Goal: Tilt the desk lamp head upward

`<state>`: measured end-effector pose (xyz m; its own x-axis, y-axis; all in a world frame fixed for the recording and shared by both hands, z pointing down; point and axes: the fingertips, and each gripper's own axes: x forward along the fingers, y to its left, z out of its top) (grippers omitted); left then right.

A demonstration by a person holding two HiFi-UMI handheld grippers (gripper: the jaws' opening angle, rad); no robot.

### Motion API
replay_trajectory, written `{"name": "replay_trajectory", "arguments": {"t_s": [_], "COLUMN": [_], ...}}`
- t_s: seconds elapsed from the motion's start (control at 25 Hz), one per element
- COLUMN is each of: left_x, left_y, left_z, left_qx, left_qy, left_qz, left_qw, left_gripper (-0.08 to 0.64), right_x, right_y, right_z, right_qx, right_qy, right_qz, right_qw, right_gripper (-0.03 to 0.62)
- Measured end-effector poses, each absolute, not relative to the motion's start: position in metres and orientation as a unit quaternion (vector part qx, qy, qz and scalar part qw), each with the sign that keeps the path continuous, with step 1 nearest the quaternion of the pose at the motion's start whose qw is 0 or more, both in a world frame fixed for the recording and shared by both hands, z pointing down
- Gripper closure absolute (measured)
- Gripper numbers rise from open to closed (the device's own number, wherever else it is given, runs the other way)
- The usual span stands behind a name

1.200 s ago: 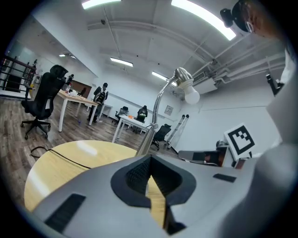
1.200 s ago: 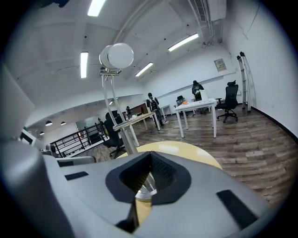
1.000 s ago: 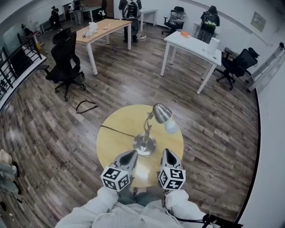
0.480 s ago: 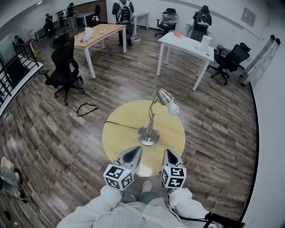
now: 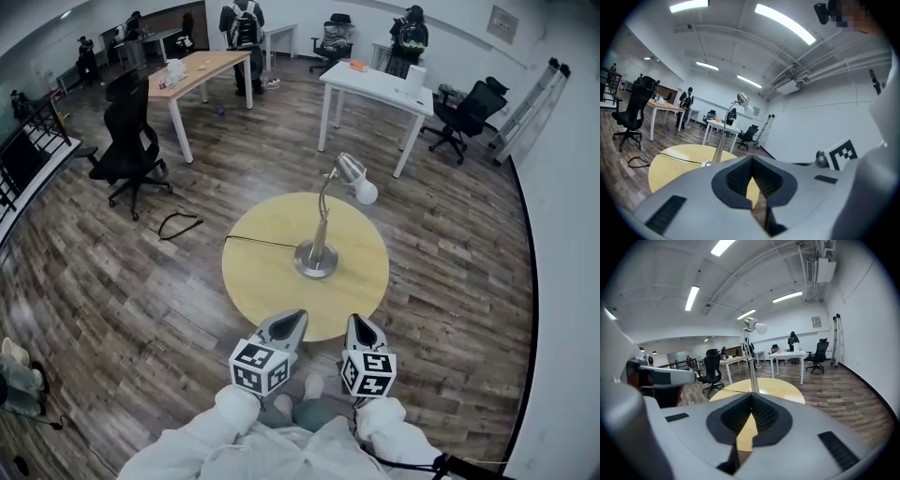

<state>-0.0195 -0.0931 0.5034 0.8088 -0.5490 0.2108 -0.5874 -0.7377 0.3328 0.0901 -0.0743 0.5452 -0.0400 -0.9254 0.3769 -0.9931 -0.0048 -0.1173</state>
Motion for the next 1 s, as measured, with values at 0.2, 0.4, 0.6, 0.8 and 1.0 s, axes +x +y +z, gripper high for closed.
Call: {"name": "replay_trajectory", "arguments": {"t_s": [0.2,0.4,0.6,0.8,1.0], "left_x": [-0.023,-0.028,-0.029,-0.027,-0.03], "left_y": [-0.078,-0.069,-0.071,-0.07,-0.073], "left_z": [0.505,0.503,0.502,0.503,0.504], "left_qx": [0.927,0.916,0.911,0.91,0.908], "left_qy": [-0.317,-0.351,-0.362,-0.365,-0.367], "left_qz": [0.049,0.061,0.068,0.077,0.078], "left_qw": [0.195,0.183,0.186,0.184,0.185], "left_gripper": [0.558,0.558,0.558,0.558,0.558], "right_x": [0.081,0.076,0.079,0.084,0.082], "right_y": [-0.063,-0.056,-0.055,-0.053,-0.053], "right_z": [0.535,0.529,0.525,0.523,0.519], "right_qx": [0.683,0.675,0.674,0.673,0.672], "right_qy": [-0.707,-0.716,-0.717,-0.72,-0.721], "right_qz": [0.158,0.153,0.153,0.139,0.137], "right_qw": [0.092,0.089,0.083,0.097,0.093], "right_gripper": [0.58,0.578,0.58,0.58,0.58]}}
